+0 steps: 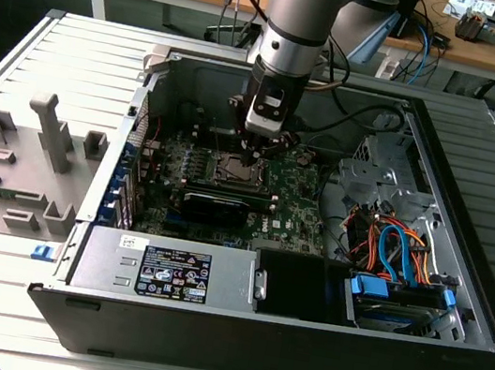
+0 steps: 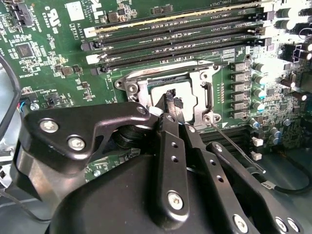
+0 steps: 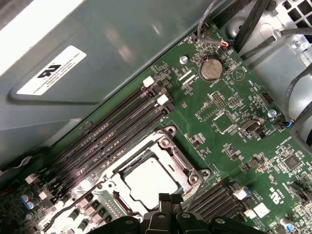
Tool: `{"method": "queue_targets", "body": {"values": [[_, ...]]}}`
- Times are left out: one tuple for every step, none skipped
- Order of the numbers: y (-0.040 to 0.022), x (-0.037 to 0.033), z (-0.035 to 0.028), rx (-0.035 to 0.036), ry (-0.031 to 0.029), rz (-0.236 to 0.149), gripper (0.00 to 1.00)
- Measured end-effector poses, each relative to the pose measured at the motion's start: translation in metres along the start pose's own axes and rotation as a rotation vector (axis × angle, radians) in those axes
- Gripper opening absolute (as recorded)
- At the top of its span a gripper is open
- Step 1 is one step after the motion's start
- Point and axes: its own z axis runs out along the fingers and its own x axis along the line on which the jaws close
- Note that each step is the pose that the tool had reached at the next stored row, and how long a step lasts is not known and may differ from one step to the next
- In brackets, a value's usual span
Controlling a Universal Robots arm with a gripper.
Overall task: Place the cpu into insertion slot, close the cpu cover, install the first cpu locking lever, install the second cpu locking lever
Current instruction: 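Install the first cpu locking lever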
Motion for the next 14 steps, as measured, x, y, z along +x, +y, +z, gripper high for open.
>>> {"method": "queue_targets", "body": {"values": [[0.0000, 0.0000, 0.0000, 0.0001, -0.0004, -0.003, 0.11], [0.0000, 0.0000, 0.0000, 0.0002, -0.0009, -0.008, 0.11], [0.0000, 0.0000, 0.0000, 0.0003, -0.0014, -0.013, 0.11], [0.0000, 0.0000, 0.0000, 0.0003, -0.0018, -0.016, 0.11], [0.0000, 0.0000, 0.0000, 0.0004, -0.0022, -0.019, 0.11], [0.0000, 0.0000, 0.0000, 0.0004, -0.0025, -0.022, 0.11], [0.0000, 0.0000, 0.0000, 0.0004, -0.0029, -0.026, 0.11], [0.0000, 0.0000, 0.0000, 0.0005, -0.0032, -0.029, 0.11], [0.0000, 0.0000, 0.0000, 0.0006, -0.0037, -0.033, 0.11], [0.0000, 0.0000, 0.0000, 0.0006, -0.0040, -0.036, 0.11], [0.0000, 0.0000, 0.0000, 0.0007, -0.0043, -0.039, 0.11], [0.0000, 0.0000, 0.0000, 0.0007, -0.0047, -0.042, 0.11], [0.0000, 0.0000, 0.0000, 0.0007, -0.0050, -0.046, 0.11], [0.0000, 0.0000, 0.0000, 0.0008, -0.0054, -0.049, 0.11]]}}
